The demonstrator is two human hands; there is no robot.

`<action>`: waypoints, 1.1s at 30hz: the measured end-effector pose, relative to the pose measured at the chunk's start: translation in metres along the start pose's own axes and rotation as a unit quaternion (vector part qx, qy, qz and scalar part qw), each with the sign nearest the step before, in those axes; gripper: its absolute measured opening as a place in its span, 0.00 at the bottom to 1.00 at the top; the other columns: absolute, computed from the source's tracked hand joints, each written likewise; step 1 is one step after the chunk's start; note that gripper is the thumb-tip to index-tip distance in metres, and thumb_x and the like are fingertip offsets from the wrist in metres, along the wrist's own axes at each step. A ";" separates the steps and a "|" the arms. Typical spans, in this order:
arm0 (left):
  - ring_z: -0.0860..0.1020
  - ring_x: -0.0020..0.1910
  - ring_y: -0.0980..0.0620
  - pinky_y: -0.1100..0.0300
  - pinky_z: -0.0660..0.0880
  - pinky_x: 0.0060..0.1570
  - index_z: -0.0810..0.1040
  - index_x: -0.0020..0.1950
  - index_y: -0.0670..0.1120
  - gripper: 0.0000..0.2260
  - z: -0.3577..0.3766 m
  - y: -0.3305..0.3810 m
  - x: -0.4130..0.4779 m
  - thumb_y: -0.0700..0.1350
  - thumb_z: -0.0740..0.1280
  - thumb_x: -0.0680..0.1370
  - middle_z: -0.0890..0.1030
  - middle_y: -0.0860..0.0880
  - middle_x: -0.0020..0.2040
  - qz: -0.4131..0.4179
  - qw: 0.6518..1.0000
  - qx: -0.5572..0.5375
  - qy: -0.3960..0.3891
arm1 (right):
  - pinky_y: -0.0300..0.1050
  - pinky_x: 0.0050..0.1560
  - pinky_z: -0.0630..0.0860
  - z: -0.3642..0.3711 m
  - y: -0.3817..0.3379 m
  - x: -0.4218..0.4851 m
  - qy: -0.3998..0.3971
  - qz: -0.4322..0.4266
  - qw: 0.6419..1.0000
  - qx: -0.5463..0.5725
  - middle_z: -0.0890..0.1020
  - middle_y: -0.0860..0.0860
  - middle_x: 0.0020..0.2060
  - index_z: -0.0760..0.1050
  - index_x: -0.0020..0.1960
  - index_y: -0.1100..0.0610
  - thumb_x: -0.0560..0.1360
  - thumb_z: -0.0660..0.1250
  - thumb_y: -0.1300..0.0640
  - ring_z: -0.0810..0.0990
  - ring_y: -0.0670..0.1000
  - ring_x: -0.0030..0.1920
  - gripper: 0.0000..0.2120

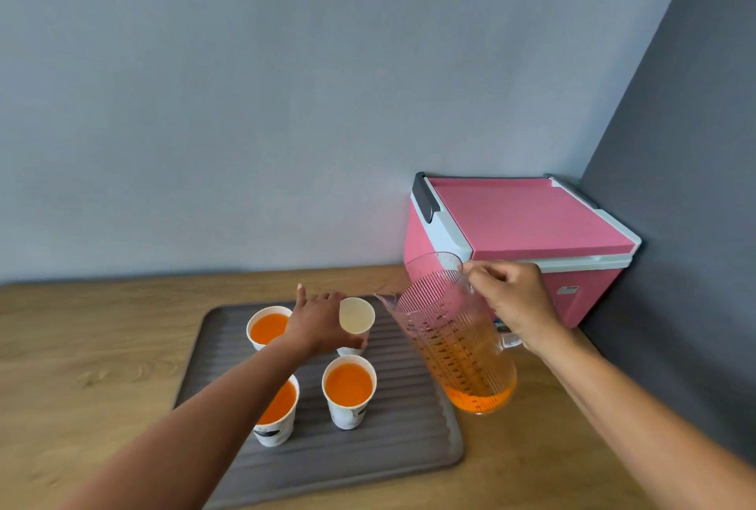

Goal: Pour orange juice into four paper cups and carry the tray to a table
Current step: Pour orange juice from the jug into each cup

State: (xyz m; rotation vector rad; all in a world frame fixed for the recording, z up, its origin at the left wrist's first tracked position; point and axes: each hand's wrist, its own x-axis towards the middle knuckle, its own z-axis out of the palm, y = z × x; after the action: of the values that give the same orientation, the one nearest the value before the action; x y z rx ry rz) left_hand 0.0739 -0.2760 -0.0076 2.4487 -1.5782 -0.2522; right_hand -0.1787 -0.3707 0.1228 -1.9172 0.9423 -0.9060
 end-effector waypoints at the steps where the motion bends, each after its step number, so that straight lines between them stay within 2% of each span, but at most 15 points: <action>1: 0.67 0.72 0.46 0.38 0.39 0.73 0.65 0.72 0.51 0.39 -0.001 0.001 -0.001 0.70 0.67 0.67 0.72 0.49 0.71 0.001 1.000 0.003 0.005 | 0.42 0.36 0.68 -0.001 -0.001 0.000 0.001 0.004 1.000 0.000 0.81 0.56 0.26 0.84 0.36 0.55 0.74 0.70 0.58 0.72 0.43 0.28 0.09; 4: 0.68 0.71 0.47 0.40 0.40 0.74 0.66 0.71 0.51 0.36 -0.001 0.001 -0.001 0.68 0.68 0.68 0.73 0.50 0.70 0.004 1.000 -0.002 0.022 | 0.37 0.30 0.66 -0.004 -0.002 -0.002 -0.004 0.006 1.000 -0.009 0.76 0.40 0.18 0.82 0.36 0.50 0.75 0.69 0.59 0.72 0.38 0.22 0.10; 8: 0.72 0.66 0.47 0.42 0.51 0.74 0.66 0.68 0.50 0.35 -0.011 0.005 -0.003 0.62 0.73 0.67 0.76 0.49 0.65 0.003 0.994 -0.094 0.051 | 0.36 0.28 0.64 -0.009 0.000 0.000 -0.011 0.003 1.000 -0.018 0.73 0.40 0.17 0.84 0.37 0.56 0.76 0.68 0.58 0.69 0.39 0.21 0.10; 10: 0.72 0.63 0.45 0.45 0.67 0.67 0.64 0.67 0.49 0.35 -0.022 0.010 -0.007 0.58 0.76 0.66 0.76 0.48 0.62 -0.009 0.984 -0.167 0.067 | 0.39 0.30 0.64 -0.011 -0.001 0.004 -0.010 0.004 1.000 -0.014 0.74 0.42 0.19 0.85 0.41 0.58 0.75 0.69 0.57 0.67 0.39 0.22 0.08; 12: 0.73 0.60 0.46 0.51 0.76 0.55 0.63 0.67 0.50 0.36 -0.034 0.016 -0.013 0.55 0.78 0.65 0.75 0.48 0.62 -0.008 0.973 -0.213 0.089 | 0.38 0.30 0.64 -0.015 -0.007 0.007 -0.011 -0.002 1.000 -0.015 0.74 0.40 0.19 0.85 0.40 0.57 0.75 0.69 0.57 0.68 0.38 0.21 0.08; 14: 0.74 0.56 0.50 0.58 0.75 0.48 0.63 0.67 0.51 0.37 -0.045 0.024 -0.022 0.53 0.79 0.65 0.74 0.50 0.61 0.014 0.964 -0.239 0.112 | 0.33 0.29 0.66 -0.018 -0.015 0.011 -0.023 -0.016 0.999 -0.034 0.76 0.37 0.20 0.83 0.37 0.53 0.75 0.69 0.56 0.72 0.35 0.22 0.09; 15: 0.74 0.55 0.51 0.59 0.74 0.47 0.63 0.67 0.52 0.36 -0.050 0.028 -0.027 0.53 0.79 0.65 0.73 0.52 0.60 0.023 0.960 -0.253 0.122 | 0.32 0.31 0.68 -0.020 -0.019 0.013 -0.027 -0.022 0.998 -0.044 0.79 0.37 0.23 0.84 0.39 0.53 0.75 0.69 0.56 0.74 0.34 0.24 0.07; 17: 0.74 0.54 0.52 0.59 0.74 0.47 0.65 0.66 0.53 0.35 -0.059 0.034 -0.035 0.53 0.79 0.64 0.73 0.55 0.58 0.031 0.947 -0.286 0.144 | 0.33 0.33 0.70 -0.023 -0.025 0.016 -0.032 -0.034 0.996 -0.070 0.84 0.41 0.34 0.85 0.44 0.55 0.74 0.69 0.54 0.76 0.32 0.27 0.07; 19: 0.75 0.54 0.53 0.57 0.77 0.49 0.66 0.64 0.55 0.34 -0.063 0.038 -0.042 0.53 0.79 0.63 0.74 0.55 0.58 0.037 0.936 -0.310 0.160 | 0.30 0.32 0.70 -0.027 -0.031 0.020 -0.042 -0.051 0.994 -0.093 0.84 0.41 0.35 0.86 0.44 0.55 0.74 0.69 0.53 0.77 0.32 0.28 0.08; 20: 0.75 0.54 0.53 0.57 0.77 0.50 0.66 0.63 0.56 0.34 -0.063 0.040 -0.046 0.53 0.79 0.63 0.74 0.54 0.58 0.039 0.933 -0.318 0.165 | 0.31 0.33 0.72 -0.028 -0.035 0.022 -0.048 -0.057 0.992 -0.103 0.84 0.40 0.35 0.86 0.44 0.54 0.74 0.69 0.52 0.79 0.33 0.31 0.08; 22: 0.75 0.55 0.54 0.58 0.77 0.50 0.66 0.62 0.58 0.33 -0.062 0.043 -0.053 0.53 0.80 0.62 0.75 0.54 0.58 0.039 0.925 -0.338 0.167 | 0.42 0.43 0.80 -0.029 -0.043 0.025 -0.058 -0.063 0.988 -0.127 0.84 0.39 0.38 0.85 0.43 0.50 0.73 0.69 0.50 0.83 0.38 0.41 0.07; 24: 0.75 0.55 0.54 0.60 0.76 0.49 0.66 0.62 0.58 0.33 -0.061 0.047 -0.060 0.52 0.80 0.63 0.75 0.54 0.59 0.037 0.919 -0.355 0.166 | 0.50 0.50 0.82 -0.030 -0.049 0.029 -0.069 -0.068 0.983 -0.154 0.86 0.40 0.39 0.85 0.41 0.48 0.72 0.69 0.48 0.84 0.44 0.45 0.07; 27: 0.75 0.55 0.55 0.64 0.74 0.46 0.65 0.62 0.59 0.33 -0.058 0.050 -0.069 0.52 0.80 0.63 0.74 0.55 0.58 0.025 0.914 -0.367 0.170 | 0.54 0.51 0.81 -0.029 -0.053 0.031 -0.085 -0.083 0.975 -0.185 0.87 0.46 0.40 0.86 0.40 0.52 0.70 0.69 0.46 0.85 0.47 0.46 0.12; 30: 0.75 0.55 0.56 0.65 0.74 0.47 0.66 0.61 0.60 0.32 -0.055 0.053 -0.077 0.52 0.80 0.63 0.75 0.55 0.58 0.019 0.909 -0.384 0.161 | 0.59 0.50 0.81 -0.026 -0.058 0.033 -0.099 -0.109 0.966 -0.213 0.87 0.57 0.41 0.84 0.44 0.61 0.67 0.65 0.41 0.85 0.56 0.47 0.23; 33: 0.76 0.55 0.55 0.63 0.74 0.48 0.66 0.60 0.59 0.32 -0.051 0.057 -0.083 0.51 0.80 0.64 0.76 0.55 0.58 0.007 0.905 -0.395 0.156 | 0.57 0.50 0.81 -0.023 -0.063 0.035 -0.112 -0.120 0.958 -0.234 0.87 0.54 0.43 0.84 0.44 0.61 0.69 0.67 0.43 0.85 0.56 0.47 0.21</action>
State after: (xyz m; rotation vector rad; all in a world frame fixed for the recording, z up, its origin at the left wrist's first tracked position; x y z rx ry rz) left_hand 0.0031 -0.2183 0.0596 1.7339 -1.0594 -0.3817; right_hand -0.1645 -0.3832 0.1960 -2.5216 0.8494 -0.6106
